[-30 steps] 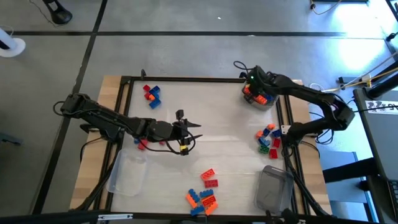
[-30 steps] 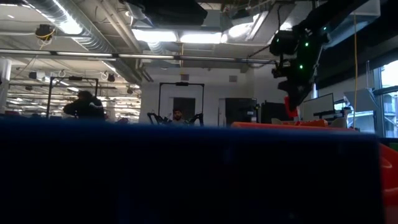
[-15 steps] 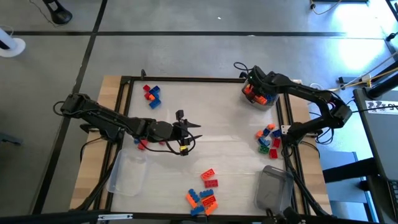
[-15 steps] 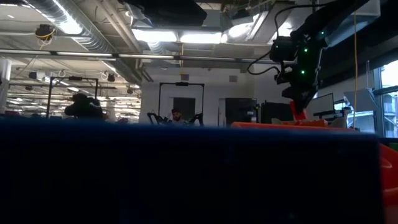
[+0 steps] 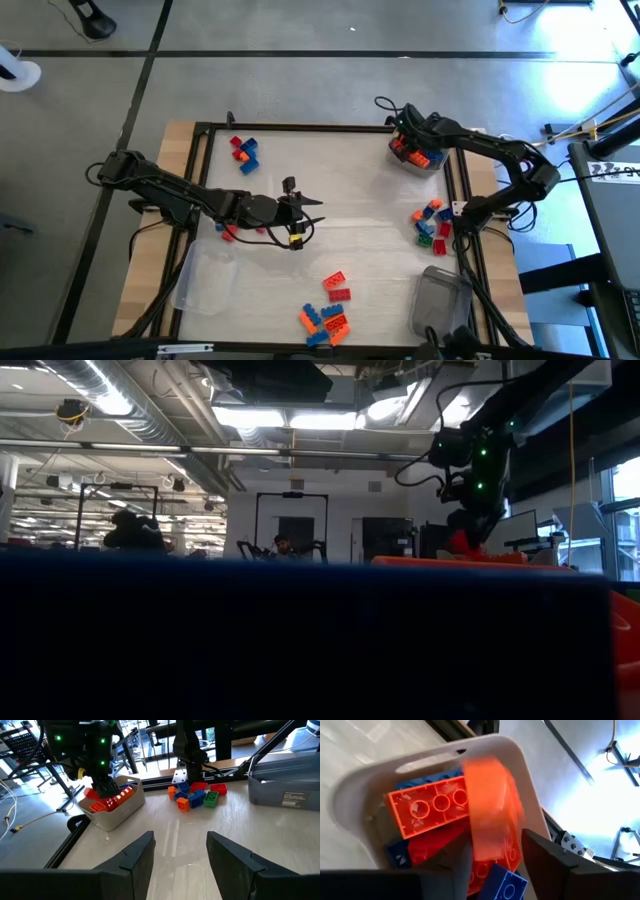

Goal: Sort blocks by size
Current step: Put the orange game piece into the gray bin

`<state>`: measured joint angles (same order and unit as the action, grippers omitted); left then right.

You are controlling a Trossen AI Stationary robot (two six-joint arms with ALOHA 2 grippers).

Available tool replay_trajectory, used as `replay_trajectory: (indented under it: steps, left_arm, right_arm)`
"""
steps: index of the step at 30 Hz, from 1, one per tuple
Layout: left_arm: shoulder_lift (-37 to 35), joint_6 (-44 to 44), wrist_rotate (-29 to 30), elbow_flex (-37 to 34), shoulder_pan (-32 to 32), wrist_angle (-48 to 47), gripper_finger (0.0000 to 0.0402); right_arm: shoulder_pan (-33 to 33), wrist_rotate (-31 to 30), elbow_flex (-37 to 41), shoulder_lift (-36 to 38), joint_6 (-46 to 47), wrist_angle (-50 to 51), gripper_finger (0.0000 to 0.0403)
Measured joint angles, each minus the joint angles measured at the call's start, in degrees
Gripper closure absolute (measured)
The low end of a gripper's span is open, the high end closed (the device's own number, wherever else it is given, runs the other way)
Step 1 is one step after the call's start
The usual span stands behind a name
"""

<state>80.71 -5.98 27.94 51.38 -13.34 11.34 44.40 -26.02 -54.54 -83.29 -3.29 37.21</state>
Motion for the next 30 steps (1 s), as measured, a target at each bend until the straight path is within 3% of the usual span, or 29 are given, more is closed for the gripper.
replay_trajectory:
  steps: [9,19,30]
  left_arm:
    - [0.00,0.00,0.00,0.00,0.00,0.00,0.0233]
    - [0.00,-0.02,0.00,0.00,0.00,0.00,0.0233]
    - [0.00,-0.41,-0.02,0.00,-0.02,-0.23,0.0233]
  right_arm:
    - [-0.13,1.02,0.00,-0.12,-0.18,-1.53,0.0186]
    - [-2.31,-1.89,-2.82,0.74,-1.18,5.36,0.0202]
    - [-20.10,6.45,-4.70,6.58,2.95,5.02,0.0208]
